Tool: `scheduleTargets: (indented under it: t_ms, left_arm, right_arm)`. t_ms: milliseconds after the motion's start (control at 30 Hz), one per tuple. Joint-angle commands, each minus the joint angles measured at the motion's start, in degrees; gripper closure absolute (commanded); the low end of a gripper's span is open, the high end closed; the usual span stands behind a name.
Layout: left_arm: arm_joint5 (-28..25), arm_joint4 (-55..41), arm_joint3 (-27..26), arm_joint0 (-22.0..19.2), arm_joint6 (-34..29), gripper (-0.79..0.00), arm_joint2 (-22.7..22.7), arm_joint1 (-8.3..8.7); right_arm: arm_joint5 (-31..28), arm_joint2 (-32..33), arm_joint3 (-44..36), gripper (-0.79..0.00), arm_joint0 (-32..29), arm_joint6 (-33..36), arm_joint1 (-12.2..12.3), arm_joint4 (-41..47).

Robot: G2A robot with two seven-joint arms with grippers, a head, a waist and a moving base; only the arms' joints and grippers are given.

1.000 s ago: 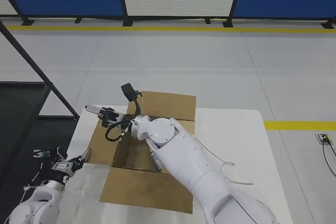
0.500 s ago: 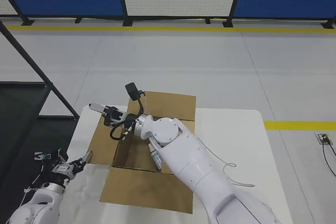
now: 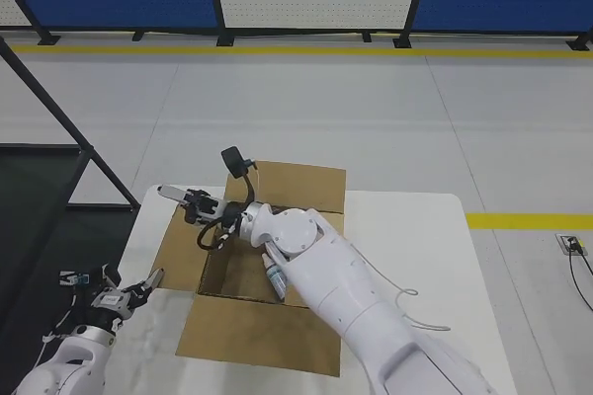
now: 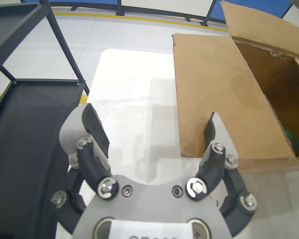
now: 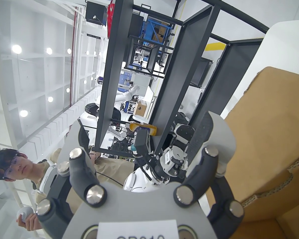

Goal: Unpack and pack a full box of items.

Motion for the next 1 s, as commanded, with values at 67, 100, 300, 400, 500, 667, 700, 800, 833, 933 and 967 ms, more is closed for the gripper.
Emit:
scheduleTargets:
  t_ms: [67,100,300,400,500,667,700,800,833,933,967]
  left_arm:
    - [0.2,-0.1,-0.2,0.2,0.2,-0.785,0.1,0.05]
    - [0.2,-0.2,-0.3,0.3,0.2,-0.785,0.1,0.06]
    - [0.7,-0.1,-0.7,0.7,0.3,-0.785,0.4,0.11]
    - [0.7,0.1,-0.9,0.9,0.3,-0.785,0.5,0.16]
    - [0.7,0.1,-1.1,1.0,0.3,-0.785,0.7,0.19]
    - [0.5,0.4,-1.8,1.5,0.2,-0.785,1.1,0.24]
    - [0.4,0.3,-1.9,1.6,0.2,-0.785,1.0,0.26]
    - [0.6,0.0,-2.3,1.8,0.3,-0.785,1.0,0.29]
    - [0.8,-0.3,-2.5,1.9,0.3,-0.785,0.9,0.28]
    - [1.0,-1.5,-3.1,2.2,0.2,-0.785,0.7,0.27]
    - [0.9,-2.4,-3.2,2.3,-0.1,-0.785,0.6,0.27]
  right_arm:
    - [-2.6,0.9,-1.0,-0.785,-0.4,2.5,0.7,0.1]
    - [-3.1,1.1,-1.2,-0.785,-0.5,2.8,1.0,0.0]
    - [-5.8,2.1,-3.5,-0.785,-1.6,4.2,2.5,-2.0]
    - [-6.3,2.8,-5.3,-0.785,-2.4,6.7,3.6,-2.7]
    - [-5.8,3.6,-7.5,-0.785,-3.5,8.3,4.6,-3.6]
    - [-4.5,4.0,-8.8,-0.785,-4.2,9.2,5.1,-3.9]
    - [-4.5,4.0,-8.8,-0.785,-4.2,9.2,5.1,-3.9]
    - [-4.5,4.0,-8.8,-0.785,-4.2,9.2,5.1,-3.9]
    - [-4.5,4.0,-8.8,-0.785,-4.2,9.2,5.1,-3.9]
    - [-4.5,4.0,-8.8,-0.785,-4.2,9.2,5.1,-3.9]
    - [-4.5,4.0,-8.8,-0.785,-4.2,9.2,5.1,-3.9]
